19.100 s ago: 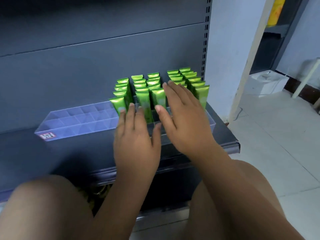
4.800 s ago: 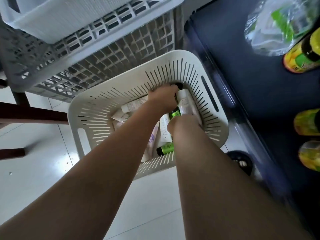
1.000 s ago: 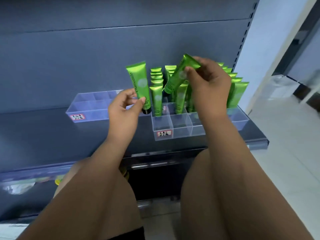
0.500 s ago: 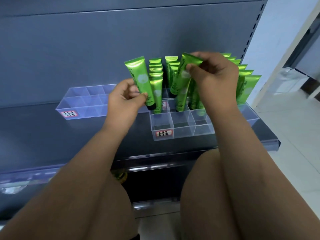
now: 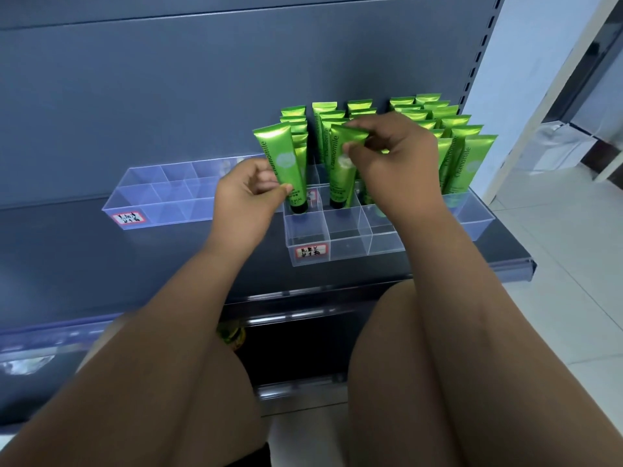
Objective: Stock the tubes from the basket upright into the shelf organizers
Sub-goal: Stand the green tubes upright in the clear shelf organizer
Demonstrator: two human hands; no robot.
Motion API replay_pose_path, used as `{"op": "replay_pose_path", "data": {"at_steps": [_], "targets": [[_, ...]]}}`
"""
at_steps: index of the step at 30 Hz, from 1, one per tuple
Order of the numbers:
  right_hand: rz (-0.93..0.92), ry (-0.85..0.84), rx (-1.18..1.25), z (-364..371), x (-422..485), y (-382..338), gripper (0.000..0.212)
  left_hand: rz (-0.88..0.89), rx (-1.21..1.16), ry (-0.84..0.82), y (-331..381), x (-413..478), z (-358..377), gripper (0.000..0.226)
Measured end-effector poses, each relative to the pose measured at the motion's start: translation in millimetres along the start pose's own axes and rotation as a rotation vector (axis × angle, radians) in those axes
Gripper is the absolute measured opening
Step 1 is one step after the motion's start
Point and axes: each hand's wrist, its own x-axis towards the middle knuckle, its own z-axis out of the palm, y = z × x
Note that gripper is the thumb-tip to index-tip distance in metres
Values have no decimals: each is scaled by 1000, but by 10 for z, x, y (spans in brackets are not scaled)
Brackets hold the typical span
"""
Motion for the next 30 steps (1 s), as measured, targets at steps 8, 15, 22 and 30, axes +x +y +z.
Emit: {"op": "replay_pose_path", "data": {"at_steps": [8, 15, 22, 30], "targets": [[-45, -9, -77, 14, -5, 37, 25, -13, 135, 11, -96, -35, 44, 40], [-68, -54, -121, 2, -9, 54, 26, -57, 264, -23, -163, -20, 37, 36], [-68, -76, -145, 20, 3, 88, 20, -34, 357, -61, -200, -14, 48, 26], [-148, -99, -279, 62, 30, 117, 22, -61, 318, -106, -228, 10, 63, 30]]}}
